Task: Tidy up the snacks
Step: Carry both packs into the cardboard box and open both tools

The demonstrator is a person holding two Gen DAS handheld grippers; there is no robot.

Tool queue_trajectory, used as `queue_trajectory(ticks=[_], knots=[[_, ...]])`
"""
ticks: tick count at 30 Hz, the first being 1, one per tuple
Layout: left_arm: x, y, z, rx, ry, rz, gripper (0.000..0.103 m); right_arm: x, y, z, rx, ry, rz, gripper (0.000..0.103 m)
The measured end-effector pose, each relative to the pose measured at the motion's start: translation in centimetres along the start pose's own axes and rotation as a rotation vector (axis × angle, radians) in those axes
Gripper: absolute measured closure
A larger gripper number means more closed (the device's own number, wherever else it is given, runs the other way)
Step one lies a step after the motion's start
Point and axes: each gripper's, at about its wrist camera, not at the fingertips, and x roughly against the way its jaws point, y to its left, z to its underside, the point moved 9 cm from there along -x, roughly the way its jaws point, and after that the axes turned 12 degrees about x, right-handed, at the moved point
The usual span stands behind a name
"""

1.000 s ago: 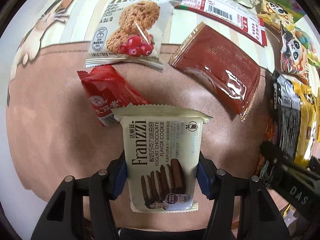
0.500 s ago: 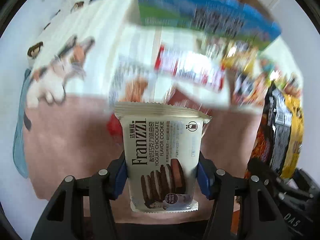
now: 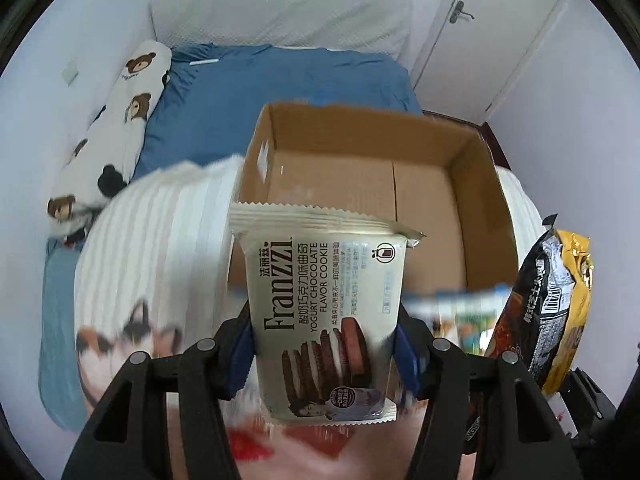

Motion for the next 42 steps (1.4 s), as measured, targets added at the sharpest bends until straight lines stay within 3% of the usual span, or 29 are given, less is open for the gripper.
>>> queue_trajectory(ticks=[6, 12, 16, 25, 34, 36, 40, 41, 42], knots=[[-5.2, -1.9, -6.1, -0.032, 0.04, -0.026, 0.047, -2.1, -2.0, -6.0, 0.018, 0.007, 0.015, 0.014], [-10.5, -2.8, -8.9, -0.032, 0.105, -0.041, 0.047, -5.4, -3.3, -8.6, 0.012, 0.07, 0.023, 0.014], [-13.8, -3.1, -9.5, -0.033, 0.158, -0.046, 0.047, -9.8, -3.2, -11.0, 0.013, 0.124, 0.028, 0.014], [-20.2, -3.6, -9.0, -0.045, 0.28, -0.054, 0.046, -18.1, -6.1, -11.1, 0.002, 0.251, 0.028, 0.014], [-22.9, -3.7, -8.6, -0.043, 0.355, -0.049, 0.045, -22.9, -6.1, -12.2, -0.024, 0.339, 0.004, 0.014], [-23.1, -3.5, -9.0, -0.041, 0.356, -0.062, 0.045, -24.8, -6.3, -14.1, -0.017, 0.341, 0.018, 0.014], [-23.4, -3.4, -9.6, -0.023, 0.372, -0.055, 0.045, -24.6, -5.2, -14.9, -0.005, 0.347, 0.042, 0.014], [-23.2, -3.3, -9.9, -0.008, 0.37, -0.05, 0.035, -23.8, -5.2, -15.0, 0.001, 0.345, 0.048, 0.013], [-22.8, -3.4, -9.9, -0.007, 0.364, -0.051, 0.015, -23.8, -5.1, -15.1, 0.01, 0.349, 0.054, 0.013]])
